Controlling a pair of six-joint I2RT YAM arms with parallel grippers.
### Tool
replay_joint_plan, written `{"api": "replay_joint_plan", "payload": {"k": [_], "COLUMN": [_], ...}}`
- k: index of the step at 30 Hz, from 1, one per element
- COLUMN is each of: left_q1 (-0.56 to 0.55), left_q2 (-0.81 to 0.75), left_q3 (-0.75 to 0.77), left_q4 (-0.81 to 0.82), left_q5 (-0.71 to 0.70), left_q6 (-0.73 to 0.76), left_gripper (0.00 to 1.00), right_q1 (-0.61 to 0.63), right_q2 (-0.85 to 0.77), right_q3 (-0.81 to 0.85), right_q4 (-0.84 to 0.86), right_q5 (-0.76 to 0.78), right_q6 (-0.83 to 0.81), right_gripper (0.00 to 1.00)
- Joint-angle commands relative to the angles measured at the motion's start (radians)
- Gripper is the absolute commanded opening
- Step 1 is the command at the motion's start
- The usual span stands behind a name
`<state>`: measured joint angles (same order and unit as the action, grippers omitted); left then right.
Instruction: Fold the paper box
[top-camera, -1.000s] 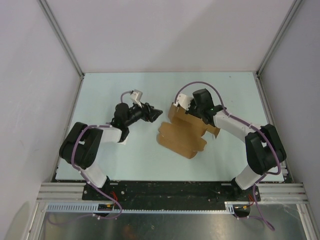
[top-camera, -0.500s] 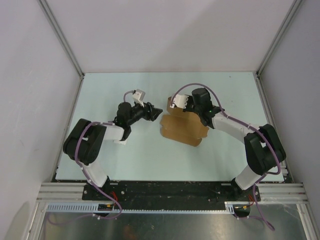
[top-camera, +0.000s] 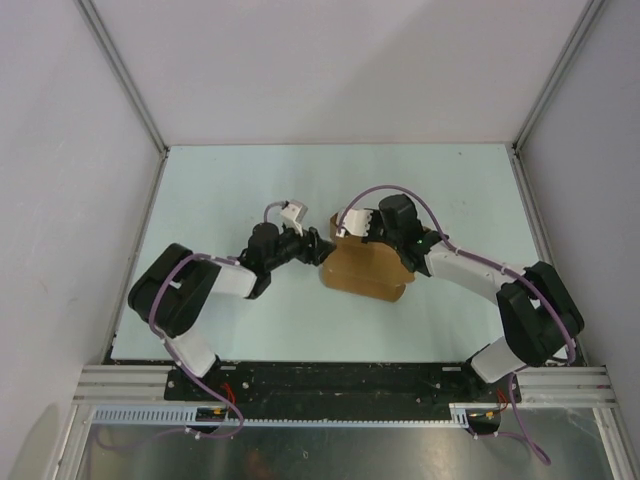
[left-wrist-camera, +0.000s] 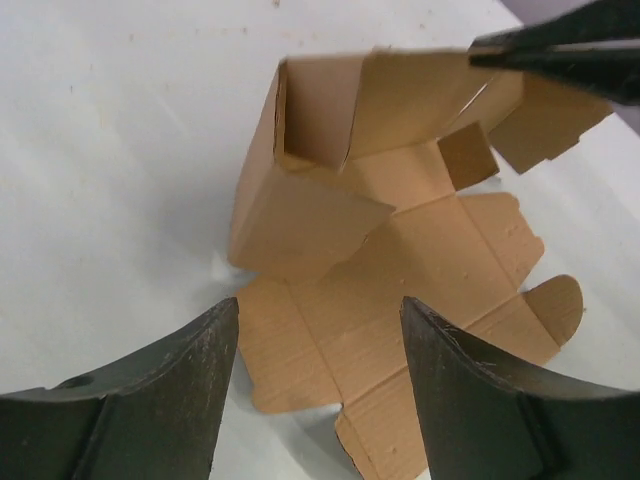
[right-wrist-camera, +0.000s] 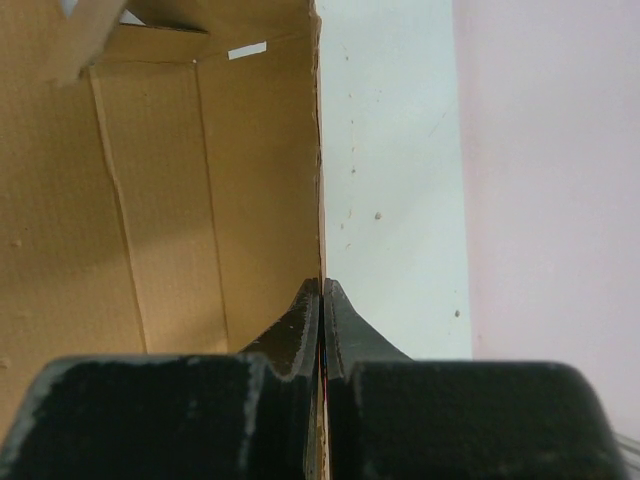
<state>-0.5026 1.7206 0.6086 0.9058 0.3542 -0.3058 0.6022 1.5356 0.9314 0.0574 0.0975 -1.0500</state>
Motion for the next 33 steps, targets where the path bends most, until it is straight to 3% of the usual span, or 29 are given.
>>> {"api": "replay_joint_plan", "payload": {"k": [1,13,21,33], "left_q1": [-0.01,-0.016,-0.045,-0.119], "left_q2": [-0.087,-0.34,-0.355,-0.279], "left_q3": [-0.076,-0.357,-0.382,-0.441], "left_q4": [0.028,0.145,0.183,0.327], "left_q5": [-0.067,-0.13,-0.118,-0.152], "left_q6": [0.005,0.002,0.039,0.102], "left_gripper": [0.7,0.68,0.68,0.64], "right_q1": [0.039,0.165,0.214,0.283], "right_q2": [-0.068,-0.239,-0.302,-0.227], "right_q3": [-0.02,-0.085,-0.086,-0.154], "right_q4": [-0.024,-0.252,-0.376,-0.2], "right_q5": [0.005,0.018,0.019,0.243], "right_q6": [0.051,0.163,0.223,0.288], "right_gripper": [0.0,0.0,0.0,0.0]}}
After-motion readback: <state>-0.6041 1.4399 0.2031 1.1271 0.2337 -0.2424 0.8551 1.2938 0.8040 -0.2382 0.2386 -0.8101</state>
